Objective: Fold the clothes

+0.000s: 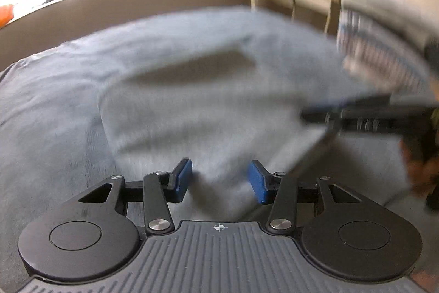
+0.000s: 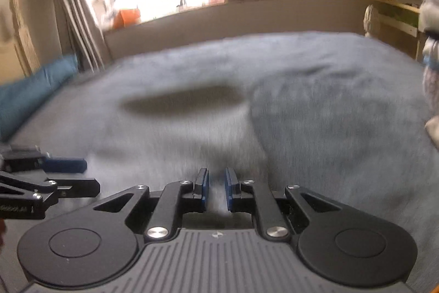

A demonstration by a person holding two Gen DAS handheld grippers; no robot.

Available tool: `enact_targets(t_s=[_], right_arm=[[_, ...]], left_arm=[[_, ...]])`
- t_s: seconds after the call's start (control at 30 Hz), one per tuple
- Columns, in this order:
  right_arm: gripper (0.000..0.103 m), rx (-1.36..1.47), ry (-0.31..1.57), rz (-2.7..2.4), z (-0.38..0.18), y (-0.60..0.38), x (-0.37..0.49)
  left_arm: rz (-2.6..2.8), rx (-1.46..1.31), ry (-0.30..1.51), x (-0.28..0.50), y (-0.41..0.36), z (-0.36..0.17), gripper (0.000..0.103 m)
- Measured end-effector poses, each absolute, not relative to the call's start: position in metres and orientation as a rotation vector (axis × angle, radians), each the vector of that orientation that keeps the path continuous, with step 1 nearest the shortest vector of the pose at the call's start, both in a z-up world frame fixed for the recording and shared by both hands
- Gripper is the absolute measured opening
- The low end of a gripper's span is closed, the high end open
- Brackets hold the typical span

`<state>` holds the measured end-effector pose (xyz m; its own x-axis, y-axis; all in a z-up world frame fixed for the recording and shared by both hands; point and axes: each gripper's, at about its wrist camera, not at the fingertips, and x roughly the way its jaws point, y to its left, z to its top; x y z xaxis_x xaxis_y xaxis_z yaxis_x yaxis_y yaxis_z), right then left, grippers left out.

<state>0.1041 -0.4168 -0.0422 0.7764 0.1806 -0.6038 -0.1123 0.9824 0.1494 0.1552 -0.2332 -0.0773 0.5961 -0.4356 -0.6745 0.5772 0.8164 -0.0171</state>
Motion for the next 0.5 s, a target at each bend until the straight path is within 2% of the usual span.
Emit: enact_targets(t_s=[0.27,0.43,0.5], right_arm=[[0.013,0.061,0.604,0.157,-0.018,-0.414,0.106],[0.013,0.058,0.68,0.137,-0.04,-0.418,0.12],[0.013,0.088,0.672,0.131,-0.028,-0.419,0.122]], left_arm=[[-0.587,0.133,0.751,0.165,-0.213,-0.083,0.051],[-0.587,0.142,0.749,0.162,-0.215,-0.083,0.052],[-0.586,0.136,0.75,0.162,-0.213,-0.084,0.052]])
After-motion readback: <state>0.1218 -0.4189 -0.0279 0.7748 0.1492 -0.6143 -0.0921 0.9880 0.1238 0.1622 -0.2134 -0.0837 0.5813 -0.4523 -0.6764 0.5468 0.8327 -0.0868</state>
